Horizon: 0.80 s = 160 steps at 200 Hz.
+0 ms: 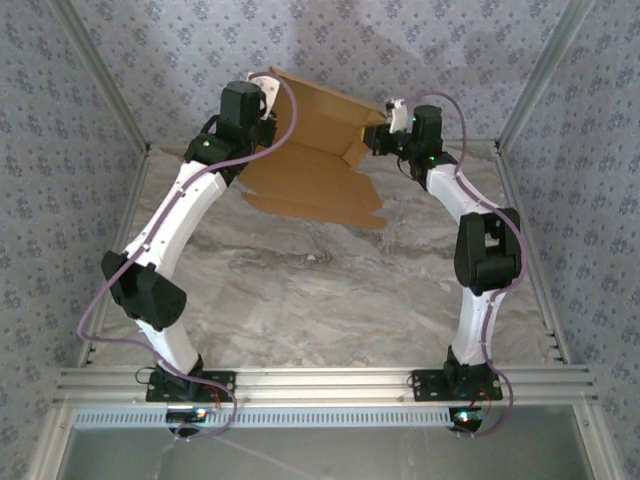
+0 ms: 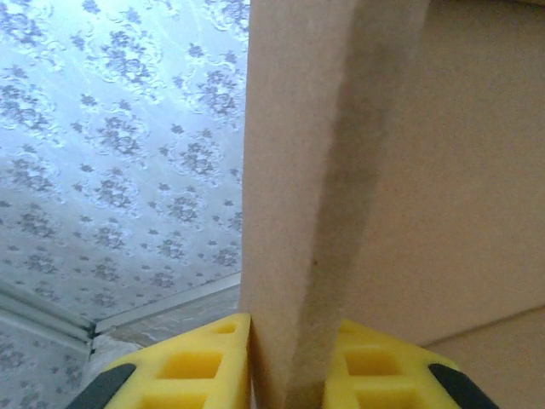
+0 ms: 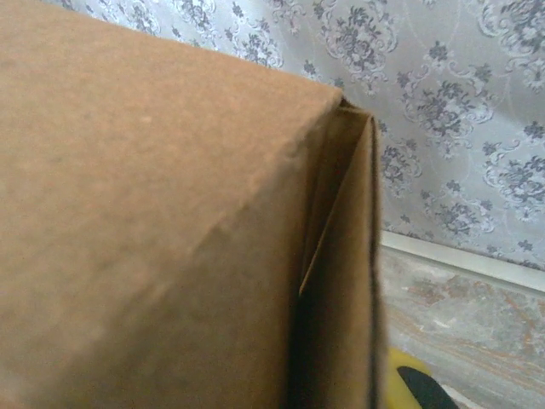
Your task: Fold the paper box
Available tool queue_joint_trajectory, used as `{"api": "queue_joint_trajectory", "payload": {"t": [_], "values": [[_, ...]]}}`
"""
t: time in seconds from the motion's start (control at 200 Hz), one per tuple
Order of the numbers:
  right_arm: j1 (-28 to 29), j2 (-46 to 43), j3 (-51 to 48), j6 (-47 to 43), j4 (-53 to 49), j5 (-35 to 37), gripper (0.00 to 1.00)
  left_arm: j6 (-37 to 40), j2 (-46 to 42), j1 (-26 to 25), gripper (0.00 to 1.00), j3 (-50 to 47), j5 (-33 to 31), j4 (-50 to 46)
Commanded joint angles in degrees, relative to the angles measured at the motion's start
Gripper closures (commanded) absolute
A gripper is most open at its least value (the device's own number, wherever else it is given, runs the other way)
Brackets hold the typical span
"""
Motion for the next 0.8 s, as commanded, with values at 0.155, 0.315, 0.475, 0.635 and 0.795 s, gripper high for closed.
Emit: {"api": "queue_joint_trajectory", "payload": {"t": [0.155,0.315,0.475,0.635,0.795], "values": [[6.5,-6.0,5.3,-2.5,-3.9,-3.4,1.00,3.0,1.9,-1.4,0.85,1.8,-4.9,7.2],[8.5,-6.0,7.7,0.6,-6.4,0.9,1.00,5.1,3.2,-1.5,0.87,3.0,-7.1,9.7],[9.7,-6.5,8.7,2.4,-8.4,5.9,1.00,7.3,4.5,-1.4,0.91,4.2,-9.3,10.9],[11.6,-6.6,10.1,3.0,-11.3,14.2,1.00,8.3,5.4,-1.6,0.96,4.1,-12.4,12.3],[12.5,-6.3,10.4,4.1,-12.6,20.8,1.00,10.8,6.7,-2.7,1.00,3.9,-18.2,15.8]]}}
